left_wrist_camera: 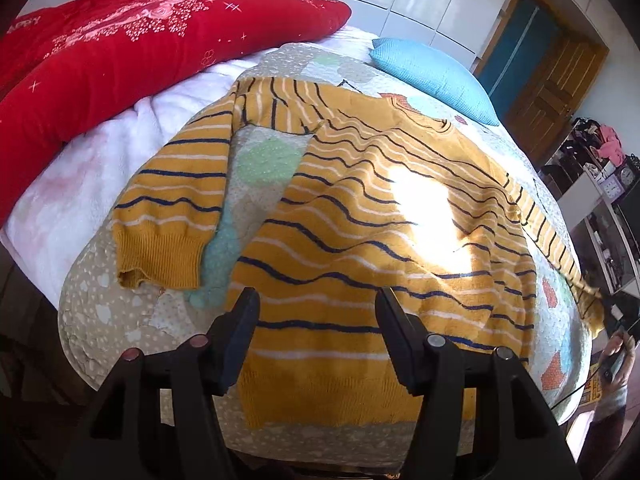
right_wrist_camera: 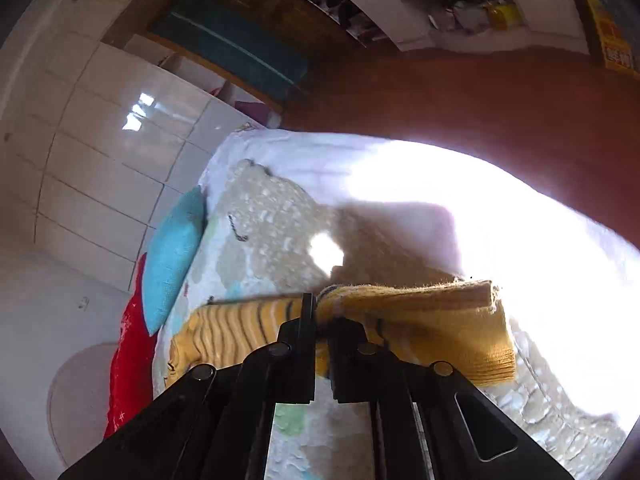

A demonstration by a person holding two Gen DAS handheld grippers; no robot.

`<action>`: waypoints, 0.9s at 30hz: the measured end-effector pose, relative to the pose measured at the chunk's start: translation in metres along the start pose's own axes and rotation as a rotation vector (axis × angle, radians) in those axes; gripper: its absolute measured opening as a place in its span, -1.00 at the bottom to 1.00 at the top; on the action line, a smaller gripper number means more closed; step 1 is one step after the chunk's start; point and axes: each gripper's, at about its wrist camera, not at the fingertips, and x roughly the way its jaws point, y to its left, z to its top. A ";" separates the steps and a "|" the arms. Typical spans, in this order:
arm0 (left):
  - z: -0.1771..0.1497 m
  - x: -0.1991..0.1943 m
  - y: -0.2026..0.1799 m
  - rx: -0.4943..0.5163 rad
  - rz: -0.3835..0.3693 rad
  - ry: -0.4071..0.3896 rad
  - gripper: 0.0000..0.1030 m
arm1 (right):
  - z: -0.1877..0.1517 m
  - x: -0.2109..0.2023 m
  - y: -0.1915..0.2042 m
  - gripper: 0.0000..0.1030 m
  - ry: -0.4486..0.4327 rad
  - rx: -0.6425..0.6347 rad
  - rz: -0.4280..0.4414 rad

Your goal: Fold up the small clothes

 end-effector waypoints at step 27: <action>-0.009 0.018 -0.016 0.022 -0.059 0.033 0.23 | -0.045 -0.013 -0.052 -0.51 -0.046 0.050 -0.103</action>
